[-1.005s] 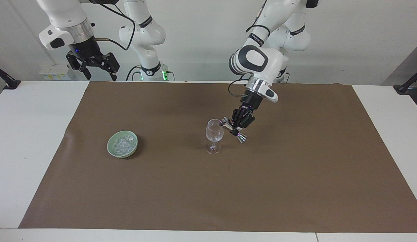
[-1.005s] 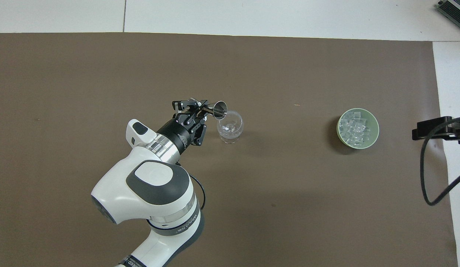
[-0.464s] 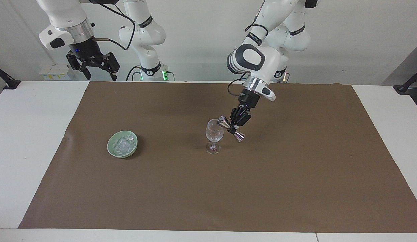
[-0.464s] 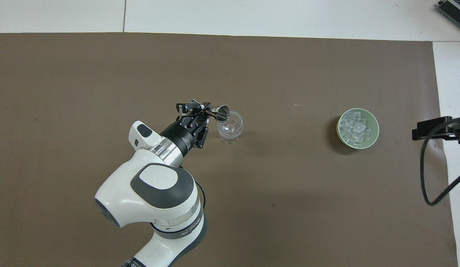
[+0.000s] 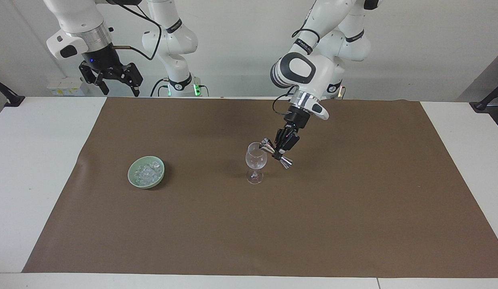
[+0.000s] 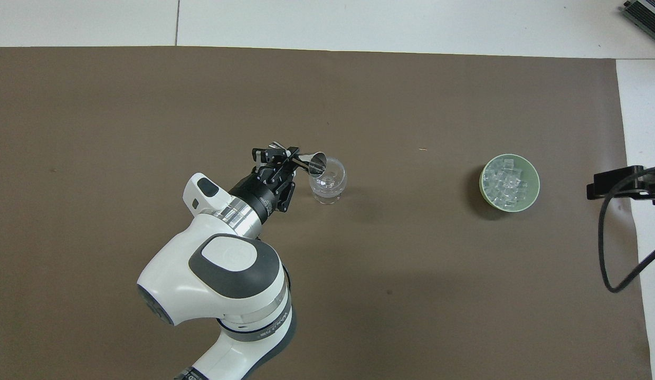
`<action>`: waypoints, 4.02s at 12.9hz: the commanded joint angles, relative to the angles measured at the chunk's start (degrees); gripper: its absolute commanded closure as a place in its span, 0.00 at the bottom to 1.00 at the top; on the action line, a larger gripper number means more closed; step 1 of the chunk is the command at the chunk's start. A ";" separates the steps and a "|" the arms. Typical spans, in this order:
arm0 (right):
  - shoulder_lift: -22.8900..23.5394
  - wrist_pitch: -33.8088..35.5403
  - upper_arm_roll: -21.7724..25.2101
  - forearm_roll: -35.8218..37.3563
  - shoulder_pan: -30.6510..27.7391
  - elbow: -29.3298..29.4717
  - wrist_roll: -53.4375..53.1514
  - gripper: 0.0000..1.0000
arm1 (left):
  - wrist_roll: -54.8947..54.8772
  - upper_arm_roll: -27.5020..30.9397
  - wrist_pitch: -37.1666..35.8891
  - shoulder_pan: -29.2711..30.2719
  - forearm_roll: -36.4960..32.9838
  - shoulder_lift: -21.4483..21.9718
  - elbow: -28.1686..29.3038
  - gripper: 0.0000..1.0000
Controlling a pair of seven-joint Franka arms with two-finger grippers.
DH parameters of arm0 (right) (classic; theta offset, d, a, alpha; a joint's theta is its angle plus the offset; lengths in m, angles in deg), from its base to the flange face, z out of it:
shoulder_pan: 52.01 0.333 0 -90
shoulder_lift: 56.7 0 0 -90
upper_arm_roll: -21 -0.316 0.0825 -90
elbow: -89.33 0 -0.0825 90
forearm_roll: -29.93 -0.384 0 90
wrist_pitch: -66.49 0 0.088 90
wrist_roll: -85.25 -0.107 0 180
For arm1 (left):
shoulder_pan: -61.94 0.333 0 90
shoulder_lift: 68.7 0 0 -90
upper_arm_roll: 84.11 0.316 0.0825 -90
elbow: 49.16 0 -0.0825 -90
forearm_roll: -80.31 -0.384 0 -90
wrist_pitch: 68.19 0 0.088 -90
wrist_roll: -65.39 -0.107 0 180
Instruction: Pour wine and add ice with both arms
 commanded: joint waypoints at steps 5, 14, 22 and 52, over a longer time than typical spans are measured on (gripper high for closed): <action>-1.28 -0.45 -0.15 -0.16 -0.18 -1.53 -0.66 0.00 | -1.08 -0.15 3.81 -1.20 -2.40 -1.52 -2.53 1.00; -1.28 -0.45 -0.15 -0.16 -0.09 -1.53 -0.66 0.00 | -1.52 -0.24 5.40 -2.34 -5.56 -1.87 -3.15 1.00; -1.28 -0.45 -0.15 -0.16 -0.09 -1.53 -0.57 0.00 | -1.60 -0.24 6.63 -2.96 -7.58 -2.66 -3.32 1.00; -1.28 -0.45 -0.15 -0.16 -0.09 -1.53 -0.66 0.00 | -10.30 -0.24 12.95 -5.41 -13.03 -4.24 -4.82 1.00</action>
